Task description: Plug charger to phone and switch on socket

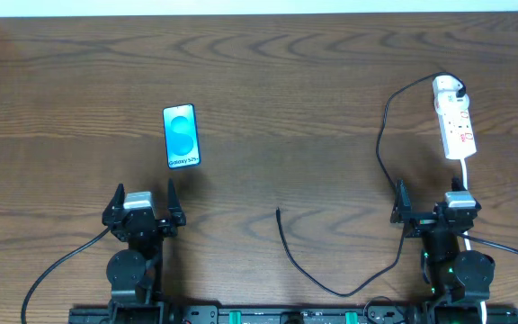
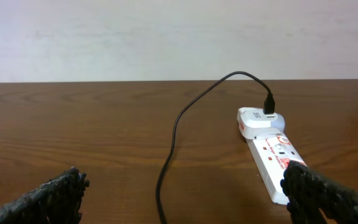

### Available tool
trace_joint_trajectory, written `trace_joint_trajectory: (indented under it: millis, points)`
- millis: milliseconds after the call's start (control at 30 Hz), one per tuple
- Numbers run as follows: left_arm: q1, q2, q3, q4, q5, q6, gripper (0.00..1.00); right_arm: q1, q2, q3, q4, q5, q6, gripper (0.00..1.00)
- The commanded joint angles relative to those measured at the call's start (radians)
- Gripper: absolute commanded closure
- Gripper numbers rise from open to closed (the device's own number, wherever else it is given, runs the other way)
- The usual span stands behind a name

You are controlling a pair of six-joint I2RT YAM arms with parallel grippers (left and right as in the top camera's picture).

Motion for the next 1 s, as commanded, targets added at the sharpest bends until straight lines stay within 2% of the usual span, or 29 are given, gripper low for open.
trace_joint_trajectory:
  millis: [0, 967]
  points:
    - [0.005, -0.006, -0.024, -0.032, -0.002, 0.01, 0.1, 0.009, -0.006, -0.002, -0.005, 0.008, 0.006, 0.01]
    - [0.005, -0.006, -0.024, -0.032, -0.002, 0.01, 0.1, 0.009, -0.006, -0.002, -0.005, 0.008, 0.006, 0.01]
